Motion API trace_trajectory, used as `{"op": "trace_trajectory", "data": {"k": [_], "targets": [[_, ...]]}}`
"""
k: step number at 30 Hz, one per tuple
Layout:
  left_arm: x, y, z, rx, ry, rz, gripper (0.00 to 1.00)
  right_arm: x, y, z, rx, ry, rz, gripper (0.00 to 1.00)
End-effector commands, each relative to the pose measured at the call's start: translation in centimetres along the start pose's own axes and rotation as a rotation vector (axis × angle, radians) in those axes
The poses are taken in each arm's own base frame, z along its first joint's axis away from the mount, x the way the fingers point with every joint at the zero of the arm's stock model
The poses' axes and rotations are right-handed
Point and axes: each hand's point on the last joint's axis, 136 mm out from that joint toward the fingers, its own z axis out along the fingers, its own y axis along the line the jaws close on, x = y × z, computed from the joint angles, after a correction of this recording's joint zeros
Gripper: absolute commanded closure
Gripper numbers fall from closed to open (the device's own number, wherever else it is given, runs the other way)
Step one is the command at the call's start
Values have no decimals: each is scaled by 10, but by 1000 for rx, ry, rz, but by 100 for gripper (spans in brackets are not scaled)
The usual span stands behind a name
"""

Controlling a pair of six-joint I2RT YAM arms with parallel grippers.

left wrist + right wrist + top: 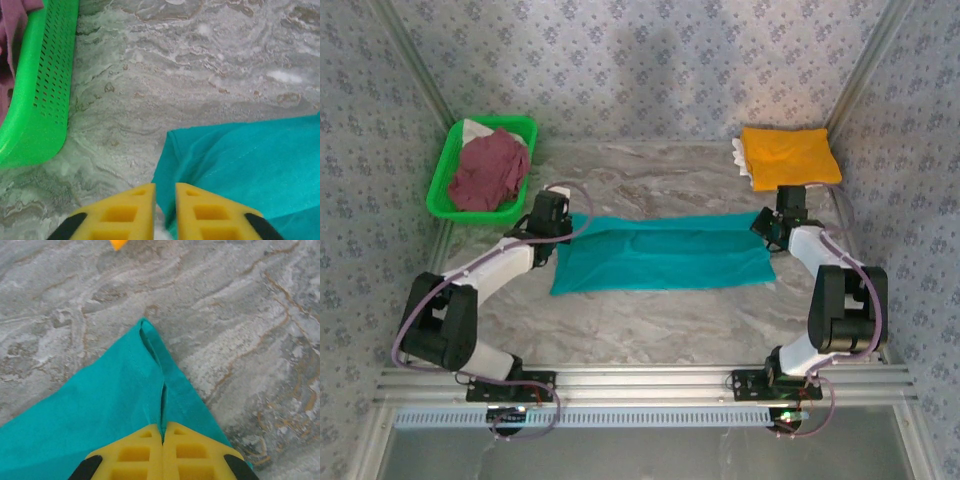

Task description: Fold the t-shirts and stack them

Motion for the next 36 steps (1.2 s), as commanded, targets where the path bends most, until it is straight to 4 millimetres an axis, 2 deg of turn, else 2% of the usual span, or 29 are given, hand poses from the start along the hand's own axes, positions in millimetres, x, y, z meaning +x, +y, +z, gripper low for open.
{"op": "trace_trajectory", "data": {"k": [1, 2, 4, 6, 9, 11, 14, 17, 20, 24, 27, 30, 32, 36], "targets": [[15, -4, -20, 12, 38, -14, 73, 9, -16, -11, 59, 15, 30, 64], [18, -5, -24, 17, 45, -19, 65, 11, -18, -15, 68, 16, 38, 59], [22, -6, -34, 31, 53, -35, 53, 15, -20, -22, 65, 11, 44, 56], [22, -8, -43, 61, 43, -50, 52, 13, -18, -31, 44, -9, 49, 56], [5, -16, -50, 133, -12, -50, 49, 4, 7, -41, -45, -47, 7, 54], [-12, -20, -46, 165, -29, -53, 50, 2, 27, -42, -92, -55, -52, 54], [-33, -24, -26, 205, 28, -77, 56, 4, 64, -42, -153, -58, -149, 53], [-39, -31, 1, 227, 112, -75, 56, 11, 84, -38, -175, -50, -194, 53], [-35, -50, 22, 293, 181, -49, 55, 21, 94, -31, -190, -29, -216, 53], [-15, -68, 46, 346, 274, -28, 52, 32, 98, -24, -196, 5, -232, 53], [-3, -81, 54, 392, 315, -13, 47, 39, 103, -21, -210, 30, -247, 52], [9, -90, 59, 410, 342, 5, 46, 47, 106, -16, -220, 49, -256, 52], [15, -93, 63, 412, 354, 7, 49, 52, 109, -10, -227, 71, -264, 52], [18, -97, 64, 416, 352, 22, 60, 67, 107, 12, -202, 147, -261, 53]]}}
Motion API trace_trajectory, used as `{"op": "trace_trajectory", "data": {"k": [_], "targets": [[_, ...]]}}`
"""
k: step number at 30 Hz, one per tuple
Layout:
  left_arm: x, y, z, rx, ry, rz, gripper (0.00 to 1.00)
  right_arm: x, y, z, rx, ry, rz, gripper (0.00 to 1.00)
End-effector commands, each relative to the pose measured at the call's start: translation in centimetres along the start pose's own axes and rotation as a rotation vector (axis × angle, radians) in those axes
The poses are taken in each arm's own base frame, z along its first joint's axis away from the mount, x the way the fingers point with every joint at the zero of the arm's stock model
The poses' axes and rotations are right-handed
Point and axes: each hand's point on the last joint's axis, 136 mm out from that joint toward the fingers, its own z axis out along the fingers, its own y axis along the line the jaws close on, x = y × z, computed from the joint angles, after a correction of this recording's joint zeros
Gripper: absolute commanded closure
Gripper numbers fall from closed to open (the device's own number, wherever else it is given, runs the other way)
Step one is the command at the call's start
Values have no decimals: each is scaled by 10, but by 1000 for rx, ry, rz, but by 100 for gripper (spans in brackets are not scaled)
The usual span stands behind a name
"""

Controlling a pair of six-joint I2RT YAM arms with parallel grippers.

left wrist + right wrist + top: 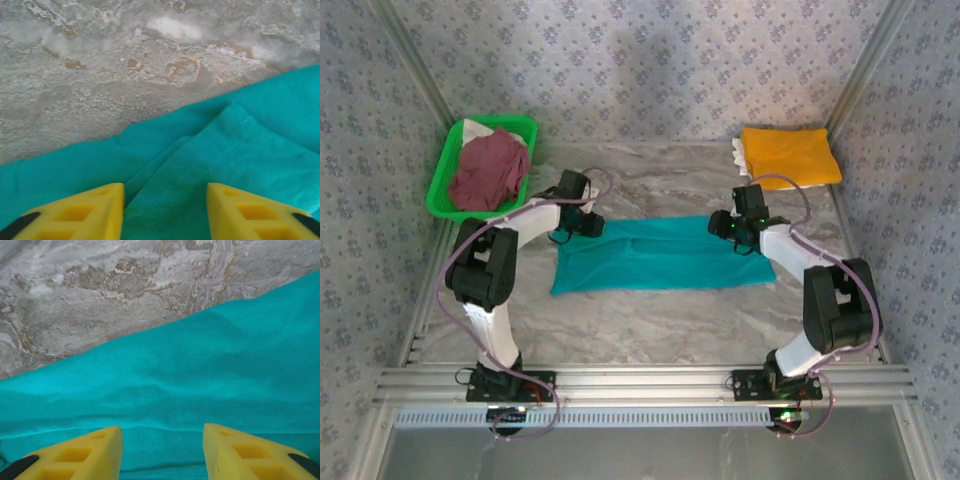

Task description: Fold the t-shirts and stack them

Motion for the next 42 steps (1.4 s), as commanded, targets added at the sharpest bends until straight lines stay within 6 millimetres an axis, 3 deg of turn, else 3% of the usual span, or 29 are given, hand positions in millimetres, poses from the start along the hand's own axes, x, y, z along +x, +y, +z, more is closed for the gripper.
{"op": "trace_trajectory", "data": {"k": [1, 8, 19, 30, 36, 39, 42], "targets": [[-1, -8, 1, 25, -1, 30, 65, 9, 0, 21, 5, 65, 1, 52], [-4, -6, -15, -22, -25, 24, 99, 24, -8, 49, 31, 134, 39, 53], [10, -21, -55, -108, -88, 51, 100, 30, -20, 58, 66, 160, 69, 52], [57, -54, -83, -183, -70, 144, 100, 37, -26, 65, 77, 188, 96, 52], [95, -68, -82, -233, -63, 229, 69, 38, -25, 70, 74, 200, 100, 51], [86, -72, -94, -215, -135, 224, 64, 39, -26, 70, 78, 203, 99, 51], [62, -78, -112, -152, -227, 215, 62, 38, -26, 70, 81, 201, 97, 51]]}}
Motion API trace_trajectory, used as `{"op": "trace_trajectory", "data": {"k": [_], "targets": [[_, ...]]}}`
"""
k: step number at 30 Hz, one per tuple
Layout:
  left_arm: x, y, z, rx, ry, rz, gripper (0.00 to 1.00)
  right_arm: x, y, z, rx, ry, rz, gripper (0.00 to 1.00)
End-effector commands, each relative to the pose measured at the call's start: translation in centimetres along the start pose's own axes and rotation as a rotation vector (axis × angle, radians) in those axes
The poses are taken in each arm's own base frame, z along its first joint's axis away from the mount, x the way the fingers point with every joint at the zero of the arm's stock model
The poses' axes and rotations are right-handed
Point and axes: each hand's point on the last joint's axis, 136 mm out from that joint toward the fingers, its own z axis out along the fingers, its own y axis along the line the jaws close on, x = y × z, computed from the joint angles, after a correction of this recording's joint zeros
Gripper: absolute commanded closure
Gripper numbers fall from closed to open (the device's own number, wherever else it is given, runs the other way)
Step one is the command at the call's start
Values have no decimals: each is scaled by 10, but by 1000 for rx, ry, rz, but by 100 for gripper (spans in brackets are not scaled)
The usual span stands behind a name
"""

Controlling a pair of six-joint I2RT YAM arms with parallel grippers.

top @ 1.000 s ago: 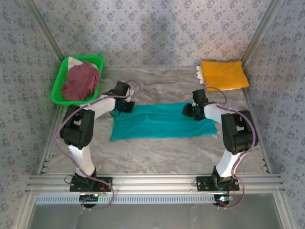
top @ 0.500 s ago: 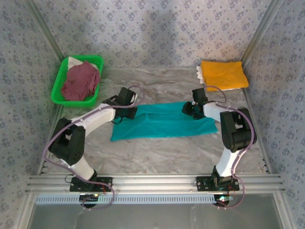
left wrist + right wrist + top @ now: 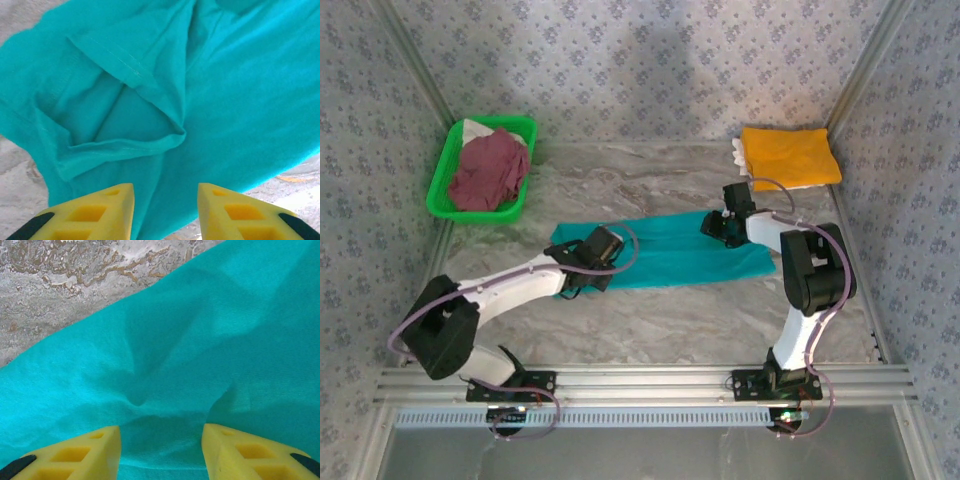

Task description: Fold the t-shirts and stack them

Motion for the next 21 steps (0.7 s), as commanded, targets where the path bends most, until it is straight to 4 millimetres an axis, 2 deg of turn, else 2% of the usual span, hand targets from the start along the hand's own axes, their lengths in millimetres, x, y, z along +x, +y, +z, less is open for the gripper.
{"op": "trace_trajectory", "data": {"k": [1, 5, 10, 13, 16, 21], "targets": [[-46, 16, -24, 29, -166, -68, 62, 23, -18, 12, 55, 88, 32, 51], [-70, 39, -10, 123, -154, -179, 61, 24, -18, 13, 53, 91, 34, 51], [-85, 38, 20, 182, -76, -179, 60, 23, -16, 12, 52, 88, 33, 51], [-87, 32, 39, 192, -26, -177, 57, 23, -16, 12, 54, 89, 31, 51], [-84, 37, 53, 160, 4, -218, 59, 23, -15, 11, 57, 86, 28, 51], [-71, 42, 49, 100, 40, -327, 62, 24, -19, 9, 68, 85, 25, 51]]}}
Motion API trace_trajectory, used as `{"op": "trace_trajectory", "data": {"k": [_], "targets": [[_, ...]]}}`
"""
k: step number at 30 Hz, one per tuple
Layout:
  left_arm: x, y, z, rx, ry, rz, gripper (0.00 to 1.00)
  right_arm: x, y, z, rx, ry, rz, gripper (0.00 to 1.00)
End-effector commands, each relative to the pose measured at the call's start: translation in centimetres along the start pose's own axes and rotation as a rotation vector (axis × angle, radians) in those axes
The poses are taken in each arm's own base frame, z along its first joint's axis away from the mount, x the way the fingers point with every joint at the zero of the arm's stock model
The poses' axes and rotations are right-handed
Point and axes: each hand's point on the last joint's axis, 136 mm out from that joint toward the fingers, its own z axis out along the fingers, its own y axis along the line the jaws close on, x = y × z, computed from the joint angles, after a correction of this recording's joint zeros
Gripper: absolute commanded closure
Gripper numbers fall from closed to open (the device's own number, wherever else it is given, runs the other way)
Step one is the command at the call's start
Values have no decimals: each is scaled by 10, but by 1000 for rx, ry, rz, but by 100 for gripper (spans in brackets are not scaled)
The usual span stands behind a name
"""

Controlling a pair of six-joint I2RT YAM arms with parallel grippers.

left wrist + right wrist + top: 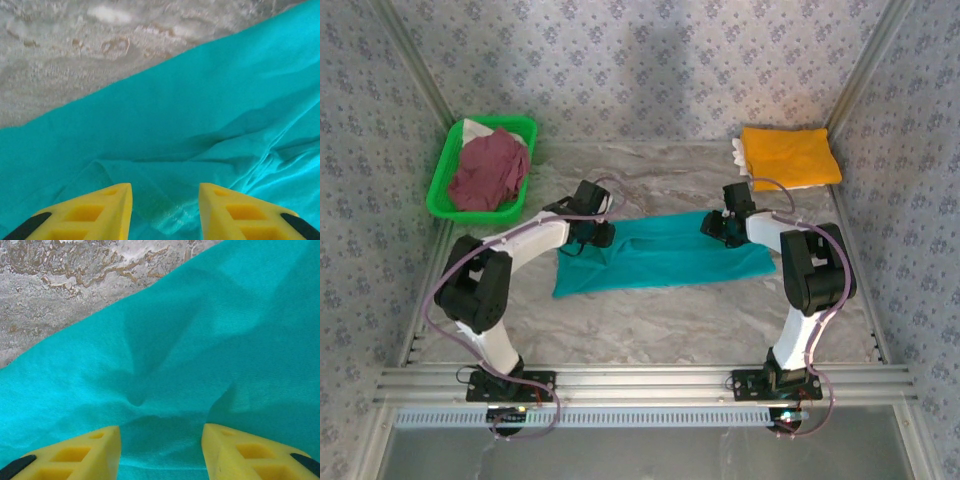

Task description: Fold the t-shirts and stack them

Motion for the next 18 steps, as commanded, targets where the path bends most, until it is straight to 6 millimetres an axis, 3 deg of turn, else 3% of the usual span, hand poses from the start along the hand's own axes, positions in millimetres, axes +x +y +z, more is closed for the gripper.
{"op": "trace_trajectory", "data": {"k": [1, 5, 8, 18], "targets": [[1, 1, -14, -41, -16, -94, 62, 23, -20, 8, 71, 83, 20, 51], [15, -5, -6, -15, 5, -139, 63, 21, -19, 9, 65, 79, 17, 51], [22, 5, 0, -75, 25, -180, 64, 21, -19, 9, 65, 85, 16, 51], [22, 4, 23, -79, 32, -178, 68, 19, -18, 8, 61, 81, 16, 51]]}}
